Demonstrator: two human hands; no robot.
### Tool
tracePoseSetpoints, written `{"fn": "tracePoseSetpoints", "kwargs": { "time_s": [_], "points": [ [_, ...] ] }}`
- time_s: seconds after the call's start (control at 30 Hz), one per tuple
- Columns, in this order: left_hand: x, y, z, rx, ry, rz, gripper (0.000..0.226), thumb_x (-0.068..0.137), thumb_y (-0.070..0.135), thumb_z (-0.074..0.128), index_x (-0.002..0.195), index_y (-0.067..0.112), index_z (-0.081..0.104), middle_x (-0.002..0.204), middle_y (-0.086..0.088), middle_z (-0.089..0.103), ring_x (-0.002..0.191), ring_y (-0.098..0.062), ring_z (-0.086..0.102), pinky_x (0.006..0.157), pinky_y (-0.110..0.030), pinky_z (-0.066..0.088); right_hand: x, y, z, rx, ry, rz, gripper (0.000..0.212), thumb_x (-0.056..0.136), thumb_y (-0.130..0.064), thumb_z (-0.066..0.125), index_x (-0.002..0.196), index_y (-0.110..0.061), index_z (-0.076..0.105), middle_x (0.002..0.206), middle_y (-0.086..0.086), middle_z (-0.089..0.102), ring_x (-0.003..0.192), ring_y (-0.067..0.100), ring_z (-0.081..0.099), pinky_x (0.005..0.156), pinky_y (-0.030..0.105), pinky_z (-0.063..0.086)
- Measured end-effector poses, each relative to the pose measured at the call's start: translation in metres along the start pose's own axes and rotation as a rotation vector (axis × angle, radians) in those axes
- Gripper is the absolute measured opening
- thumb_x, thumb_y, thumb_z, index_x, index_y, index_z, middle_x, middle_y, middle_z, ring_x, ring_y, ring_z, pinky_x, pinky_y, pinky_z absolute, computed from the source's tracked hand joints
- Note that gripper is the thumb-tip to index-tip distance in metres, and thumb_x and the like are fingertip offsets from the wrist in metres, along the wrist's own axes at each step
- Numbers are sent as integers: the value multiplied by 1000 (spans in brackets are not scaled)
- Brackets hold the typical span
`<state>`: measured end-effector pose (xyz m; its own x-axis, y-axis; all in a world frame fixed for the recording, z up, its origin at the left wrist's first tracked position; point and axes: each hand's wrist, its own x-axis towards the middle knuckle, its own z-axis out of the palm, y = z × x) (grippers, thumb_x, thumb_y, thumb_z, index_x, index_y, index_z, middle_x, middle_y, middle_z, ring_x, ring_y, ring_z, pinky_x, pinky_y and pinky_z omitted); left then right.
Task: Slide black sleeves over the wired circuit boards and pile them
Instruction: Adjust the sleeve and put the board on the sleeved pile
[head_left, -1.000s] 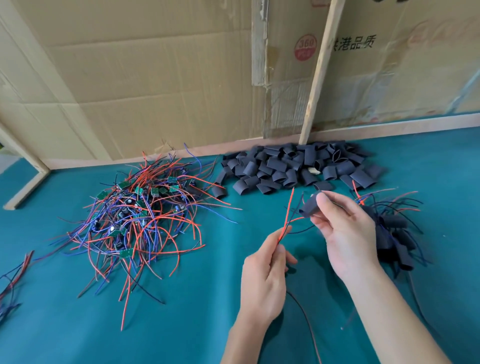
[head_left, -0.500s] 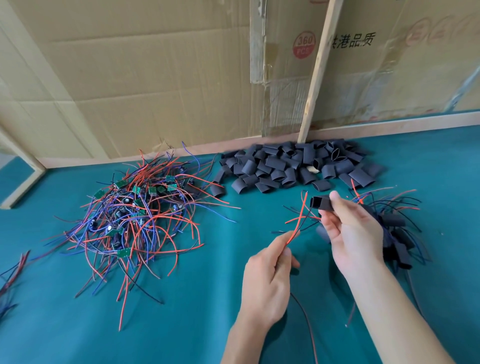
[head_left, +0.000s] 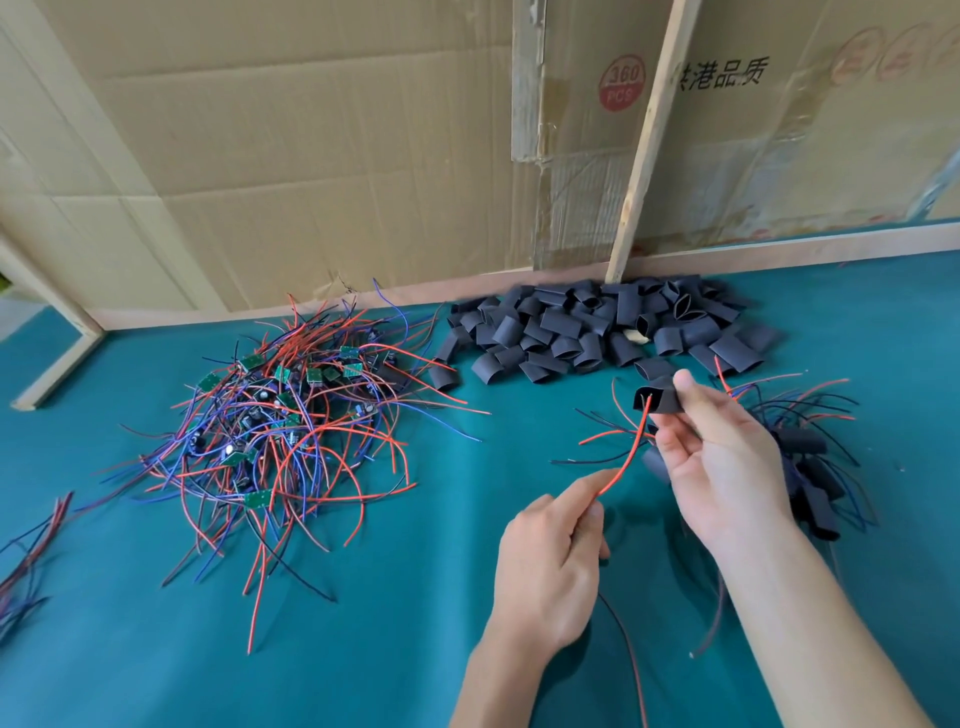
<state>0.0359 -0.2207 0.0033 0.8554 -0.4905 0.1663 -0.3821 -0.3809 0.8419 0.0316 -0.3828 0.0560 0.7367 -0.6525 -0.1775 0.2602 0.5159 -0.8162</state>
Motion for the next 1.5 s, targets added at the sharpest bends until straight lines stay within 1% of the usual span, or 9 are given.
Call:
{"fn": "tracePoseSetpoints", "kwargs": {
  "time_s": [0.27, 0.43, 0.57, 0.73, 0.93, 1.07, 1.2, 1.33, 1.5],
  "points": [
    [1, -2, 0, 28, 2, -4, 39, 100, 36, 35, 132, 41, 59, 71, 3, 62, 77, -17, 54, 75, -38, 48, 1, -11, -10, -217, -132, -165, 7, 79, -25, 83, 79, -20, 78, 76, 2, 75, 61, 19, 58, 51, 20, 43],
    [1, -2, 1, 27, 0, -17, 41, 99, 36, 35, 131, 38, 61, 72, 5, 59, 75, -17, 51, 72, -37, 46, 5, -16, -19, -352, -242, -214, 33, 62, -39, 89, 85, -18, 78, 77, 7, 75, 60, 19, 53, 52, 20, 43],
    [2, -2, 3, -35, 29, -41, 42, 100, 38, 35, 137, 32, 53, 73, 11, 58, 72, -15, 53, 73, -36, 48, 1, -4, -13, -479, -303, -191, 40, 57, -37, 94, 89, -21, 76, 78, 10, 77, 57, 15, 58, 53, 18, 46],
    [1, 0, 0, -140, 41, -136, 66, 93, 32, 35, 157, 25, 20, 86, 28, 63, 84, 0, 58, 74, -15, 42, -13, 18, 0, -614, -361, -113, 46, 66, -26, 90, 108, -24, 71, 85, 6, 80, 72, 13, 70, 62, 20, 53],
    [0, 4, -3, -177, 43, -196, 82, 80, 21, 37, 158, 29, 15, 115, 28, 56, 96, 2, 54, 78, -4, 38, -22, 31, 6, -575, -412, -44, 28, 79, -5, 86, 102, -17, 77, 87, 7, 80, 78, 16, 74, 68, 22, 56],
    [-1, 4, -6, -236, 73, -168, 81, 77, 16, 45, 155, 30, 24, 127, 25, 54, 109, 9, 55, 87, -4, 39, -23, 34, 7, -592, -377, -137, 18, 80, -1, 84, 86, -18, 80, 78, 8, 78, 71, 15, 73, 60, 19, 54],
    [-1, 3, -5, -248, 162, -125, 66, 77, 17, 52, 141, 29, 44, 109, 17, 63, 93, -8, 61, 83, -15, 47, -14, 28, 3, -417, -247, -162, 20, 82, 3, 80, 81, -17, 80, 77, 7, 78, 70, 14, 71, 58, 18, 52],
    [1, -1, -3, -319, 276, -87, 24, 92, 5, 62, 106, 25, 68, 88, 11, 71, 74, -15, 65, 72, -17, 52, -5, 21, -3, -306, -159, -139, 20, 83, 4, 78, 81, -17, 79, 80, 5, 77, 71, 13, 68, 57, 17, 51],
    [1, -7, -5, -399, 332, -106, 20, 96, 3, 67, 93, 22, 72, 82, 11, 74, 73, -13, 71, 71, -17, 54, -6, 29, -1, -426, -168, -172, 16, 83, -1, 81, 80, -16, 78, 79, 8, 77, 73, 16, 70, 56, 18, 52]
  ]
}}
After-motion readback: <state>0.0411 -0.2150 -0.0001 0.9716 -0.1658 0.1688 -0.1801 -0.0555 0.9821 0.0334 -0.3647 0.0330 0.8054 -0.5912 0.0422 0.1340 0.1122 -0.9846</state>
